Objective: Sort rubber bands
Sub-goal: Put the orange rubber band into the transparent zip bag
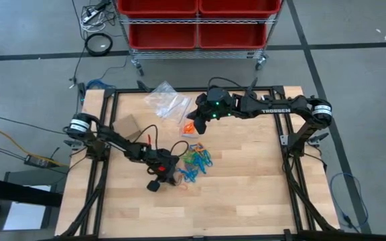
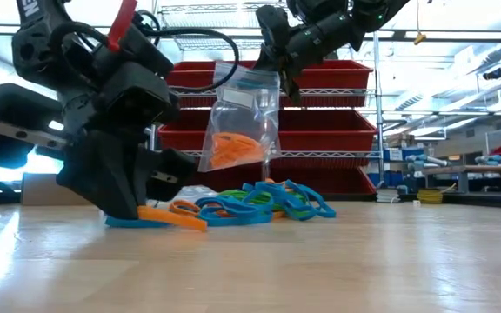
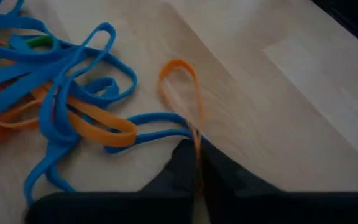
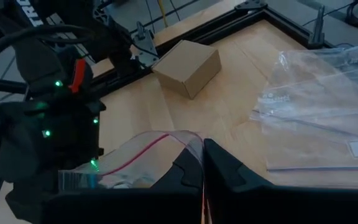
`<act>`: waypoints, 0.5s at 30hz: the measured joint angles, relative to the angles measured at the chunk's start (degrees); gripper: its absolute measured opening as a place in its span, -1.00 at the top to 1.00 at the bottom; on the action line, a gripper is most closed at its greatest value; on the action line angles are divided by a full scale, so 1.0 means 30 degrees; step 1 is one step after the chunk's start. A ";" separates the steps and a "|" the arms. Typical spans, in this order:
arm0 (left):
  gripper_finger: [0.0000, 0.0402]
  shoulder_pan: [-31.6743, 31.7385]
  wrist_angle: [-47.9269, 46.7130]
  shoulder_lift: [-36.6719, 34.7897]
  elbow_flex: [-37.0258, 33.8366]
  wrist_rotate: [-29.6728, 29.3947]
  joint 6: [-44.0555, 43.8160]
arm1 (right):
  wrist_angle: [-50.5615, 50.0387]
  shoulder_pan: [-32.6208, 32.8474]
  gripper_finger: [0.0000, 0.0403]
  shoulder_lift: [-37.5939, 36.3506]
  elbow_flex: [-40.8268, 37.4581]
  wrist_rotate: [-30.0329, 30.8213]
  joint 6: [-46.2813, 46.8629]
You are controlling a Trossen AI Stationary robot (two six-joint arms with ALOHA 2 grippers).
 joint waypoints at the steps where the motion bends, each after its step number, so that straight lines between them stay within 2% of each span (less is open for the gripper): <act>1: 0.94 0.0000 -0.0087 -0.0118 0.0000 -0.0007 0.0077 | -0.0019 0.0000 1.00 0.0000 0.0000 0.0000 -0.0003; 8: 0.94 0.0217 -0.1666 -0.1396 0.0002 -0.0041 0.0295 | -0.0040 0.0007 1.00 0.0000 0.0000 -0.0006 -0.0024; 15: 0.95 0.0240 -0.5456 -0.5243 0.1047 -0.0658 0.1172 | -0.0027 0.0009 1.00 0.0000 0.0000 -0.0002 -0.0017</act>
